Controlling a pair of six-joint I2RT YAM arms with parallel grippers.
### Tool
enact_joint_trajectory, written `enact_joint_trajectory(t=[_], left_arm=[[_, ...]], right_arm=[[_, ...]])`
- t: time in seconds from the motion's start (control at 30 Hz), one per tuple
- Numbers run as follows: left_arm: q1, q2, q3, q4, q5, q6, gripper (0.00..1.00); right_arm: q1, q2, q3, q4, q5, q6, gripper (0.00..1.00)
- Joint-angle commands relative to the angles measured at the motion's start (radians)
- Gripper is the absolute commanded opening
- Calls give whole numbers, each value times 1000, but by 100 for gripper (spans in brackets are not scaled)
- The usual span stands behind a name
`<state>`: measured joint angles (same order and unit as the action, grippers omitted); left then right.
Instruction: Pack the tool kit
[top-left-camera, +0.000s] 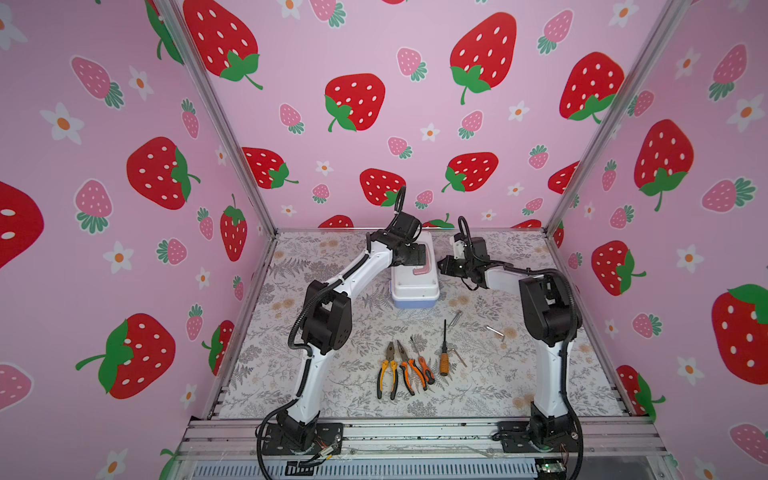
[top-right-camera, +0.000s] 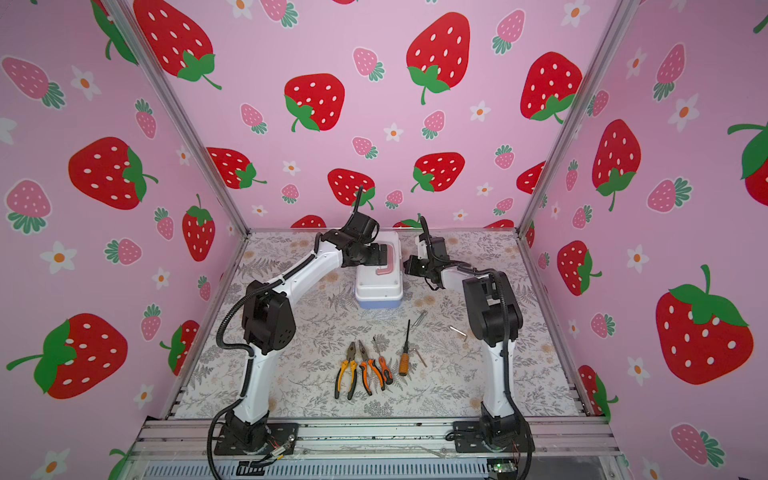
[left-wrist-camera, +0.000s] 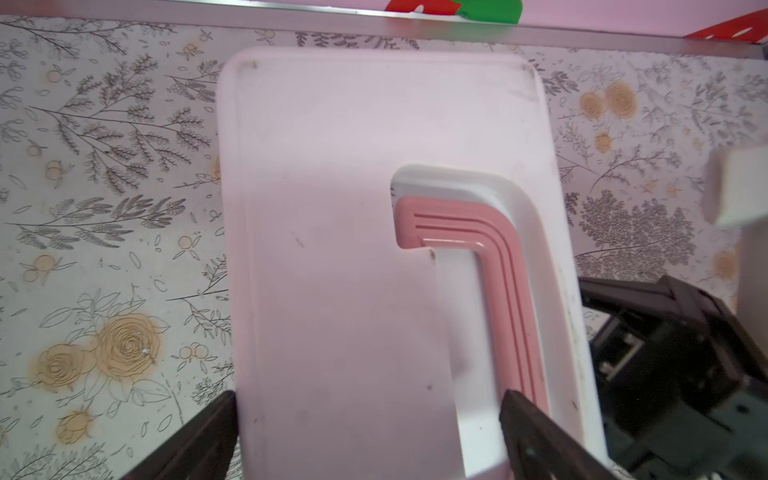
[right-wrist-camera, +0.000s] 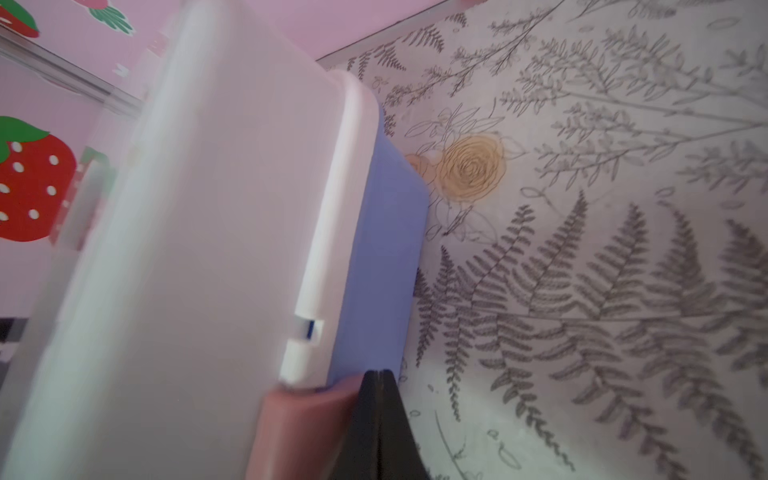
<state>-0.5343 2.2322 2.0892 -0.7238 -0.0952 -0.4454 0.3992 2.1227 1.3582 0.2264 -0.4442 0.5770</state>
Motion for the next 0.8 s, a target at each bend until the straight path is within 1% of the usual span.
enact_joint_trajectory(t=[0.0,0.13,0.27,0.33,0.37,0.47,0.53,0.63,0.77], left_arm=[[-14,-20,2,-59,-54,14,100],[-12,-14,-5,-88,-81,29,100],[-13,-22,-14,-101,-87,36,99],[-13,-31,-24,-98,-89,37,96],[-13,-35,-28,-97,-88,37,94],[-13,-49,-48,-88,-83,34,91],[-13,-58,-63,-79,-75,29,90],[-11,-76,-88,-65,-60,24,88],[6,-101,-127,-34,-16,11,85]], right_arm=[[20,-82,-66,113,-105,53,1],[-11,-137,-140,152,-110,47,7],[-68,-148,-188,243,-195,98,11],[-89,-134,-213,333,-265,153,16],[-96,-122,-227,396,-305,192,20],[-102,-79,-256,561,-400,309,40],[-102,-41,-261,640,-442,373,49],[-102,11,-268,765,-480,477,57],[-102,85,-258,896,-516,601,60]])
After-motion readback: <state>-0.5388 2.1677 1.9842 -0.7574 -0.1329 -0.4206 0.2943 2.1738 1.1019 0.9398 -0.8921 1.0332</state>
